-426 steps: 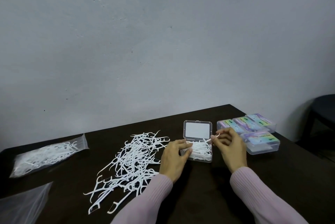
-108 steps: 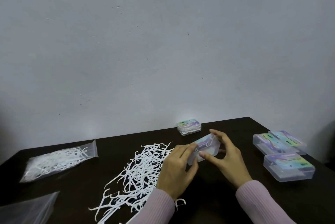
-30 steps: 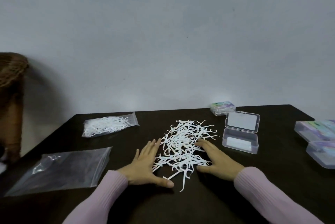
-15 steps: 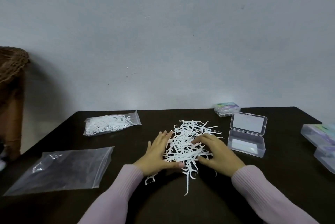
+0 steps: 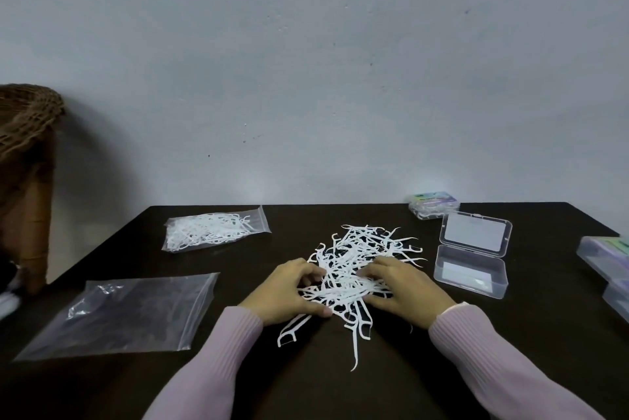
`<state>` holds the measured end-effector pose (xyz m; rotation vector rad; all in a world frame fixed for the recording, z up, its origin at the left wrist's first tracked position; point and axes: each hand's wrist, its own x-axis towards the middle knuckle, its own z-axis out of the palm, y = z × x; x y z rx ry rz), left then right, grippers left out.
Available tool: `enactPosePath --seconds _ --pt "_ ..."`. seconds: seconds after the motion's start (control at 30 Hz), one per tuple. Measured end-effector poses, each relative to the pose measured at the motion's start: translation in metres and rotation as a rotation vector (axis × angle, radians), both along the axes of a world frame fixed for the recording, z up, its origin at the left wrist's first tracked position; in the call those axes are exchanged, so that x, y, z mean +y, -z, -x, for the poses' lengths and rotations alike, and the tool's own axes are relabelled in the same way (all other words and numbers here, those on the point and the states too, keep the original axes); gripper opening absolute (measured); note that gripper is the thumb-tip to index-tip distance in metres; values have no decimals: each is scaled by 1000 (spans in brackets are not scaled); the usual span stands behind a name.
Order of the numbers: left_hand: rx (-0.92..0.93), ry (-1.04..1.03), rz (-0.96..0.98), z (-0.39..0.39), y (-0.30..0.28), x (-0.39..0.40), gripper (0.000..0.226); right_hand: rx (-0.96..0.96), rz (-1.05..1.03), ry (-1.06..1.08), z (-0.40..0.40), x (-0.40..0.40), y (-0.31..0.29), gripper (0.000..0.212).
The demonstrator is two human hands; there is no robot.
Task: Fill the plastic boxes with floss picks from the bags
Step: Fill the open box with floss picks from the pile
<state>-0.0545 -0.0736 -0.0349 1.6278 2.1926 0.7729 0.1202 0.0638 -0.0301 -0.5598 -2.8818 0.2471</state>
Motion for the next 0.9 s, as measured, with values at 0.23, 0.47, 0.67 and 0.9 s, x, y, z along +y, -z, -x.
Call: enactPosePath --seconds 0.23,0.47,0.67,0.9 --pt "123 -14 -104 -6 -3 1 34 56 -69 -22 -2 0 -4 27" --pt "304 11 -190 -16 -5 0 26 144 -49 -31 -9 5 -6 23" --pt "300 10 -310 -18 -5 0 24 283 106 24 -19 16 -12 18" --pt "131 -33 -434 -20 -9 2 24 474 387 164 -40 28 -21 8"
